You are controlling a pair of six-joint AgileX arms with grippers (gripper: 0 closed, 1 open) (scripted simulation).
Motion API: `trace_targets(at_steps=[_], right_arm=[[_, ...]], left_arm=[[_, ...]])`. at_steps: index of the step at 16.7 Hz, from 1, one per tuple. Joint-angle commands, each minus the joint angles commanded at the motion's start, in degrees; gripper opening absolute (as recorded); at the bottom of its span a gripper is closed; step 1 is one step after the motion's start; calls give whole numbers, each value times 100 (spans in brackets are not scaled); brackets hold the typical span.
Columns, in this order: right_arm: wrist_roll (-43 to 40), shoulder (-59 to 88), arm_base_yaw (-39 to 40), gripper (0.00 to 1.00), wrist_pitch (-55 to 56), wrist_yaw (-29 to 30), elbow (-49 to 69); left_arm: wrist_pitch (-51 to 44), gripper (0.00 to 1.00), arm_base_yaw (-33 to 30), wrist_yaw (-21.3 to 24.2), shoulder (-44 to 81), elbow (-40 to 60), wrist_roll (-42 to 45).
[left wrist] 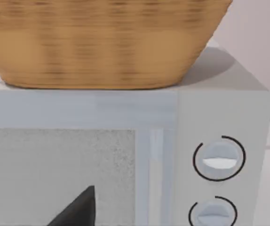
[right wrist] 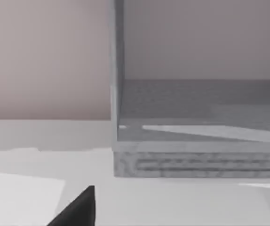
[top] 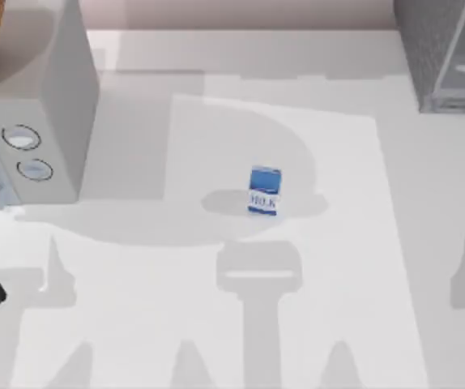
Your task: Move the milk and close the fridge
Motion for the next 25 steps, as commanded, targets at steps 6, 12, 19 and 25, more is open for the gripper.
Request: trace_targets(at_steps=[6,12,19,25], right_arm=[[12,608,641,100,581,643,17],[34,2447,2876,100,2290,2908,57],[94,4183,5034,100,3966,5068,126],[104,4401,5293,100,4180,5318,138]], left_arm=[[0,100,0,0,0,0,0],[0,100,0,0,0,0,0],[0,100,0,0,0,0,0],[0,100,0,0,0,0,0]])
